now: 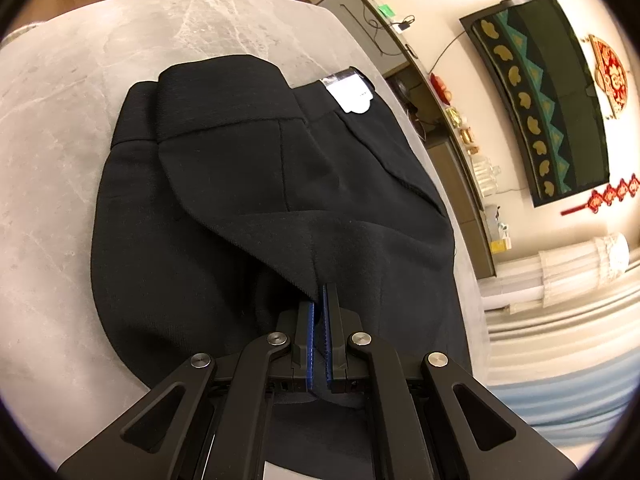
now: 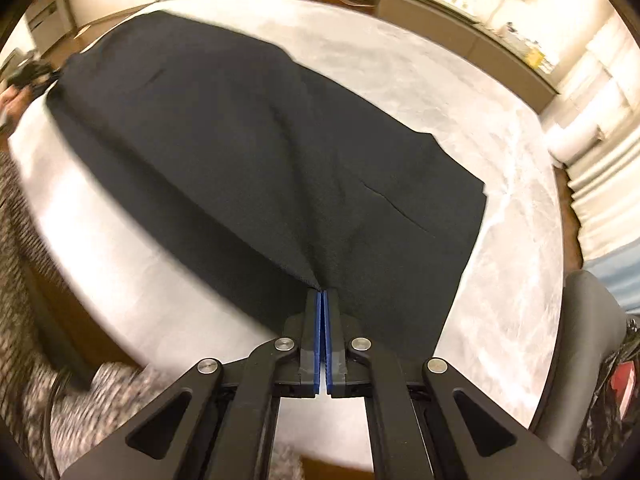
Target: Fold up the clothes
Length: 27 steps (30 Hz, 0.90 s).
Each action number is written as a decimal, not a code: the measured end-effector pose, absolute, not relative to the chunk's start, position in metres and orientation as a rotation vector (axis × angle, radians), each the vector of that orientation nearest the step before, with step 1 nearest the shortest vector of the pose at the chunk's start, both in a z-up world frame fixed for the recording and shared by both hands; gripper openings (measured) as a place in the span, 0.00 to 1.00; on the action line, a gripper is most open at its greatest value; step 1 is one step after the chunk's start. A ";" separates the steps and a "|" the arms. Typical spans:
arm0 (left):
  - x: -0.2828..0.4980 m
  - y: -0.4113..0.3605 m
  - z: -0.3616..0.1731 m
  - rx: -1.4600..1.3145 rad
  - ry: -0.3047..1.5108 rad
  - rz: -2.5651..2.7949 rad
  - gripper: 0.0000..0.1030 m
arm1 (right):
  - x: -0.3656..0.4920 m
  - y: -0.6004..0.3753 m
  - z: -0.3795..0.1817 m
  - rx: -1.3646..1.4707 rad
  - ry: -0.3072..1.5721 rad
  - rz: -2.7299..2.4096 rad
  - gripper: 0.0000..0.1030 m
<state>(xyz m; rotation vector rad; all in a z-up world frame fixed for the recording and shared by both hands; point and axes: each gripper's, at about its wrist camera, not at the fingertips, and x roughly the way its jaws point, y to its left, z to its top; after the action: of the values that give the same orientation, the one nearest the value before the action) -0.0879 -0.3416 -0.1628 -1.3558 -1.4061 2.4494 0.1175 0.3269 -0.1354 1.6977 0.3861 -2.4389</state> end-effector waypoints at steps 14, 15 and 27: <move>-0.042 -0.404 -0.165 -1.053 -1.816 2.358 0.17 | 0.110 0.323 -0.168 1.955 0.482 -2.310 0.07; -0.038 -0.412 -0.169 -1.014 -1.882 2.327 0.19 | 0.111 0.323 -0.163 1.971 0.478 -2.303 0.13; -0.035 -0.437 -0.195 -1.109 -2.068 2.257 0.37 | 0.031 0.083 -0.049 1.450 0.797 -2.209 0.38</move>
<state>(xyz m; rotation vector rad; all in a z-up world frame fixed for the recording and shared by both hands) -0.0347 -0.4367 -0.1955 -1.1095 -2.0678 2.2571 0.0305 0.0830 -0.0485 1.4501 0.7973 -2.2094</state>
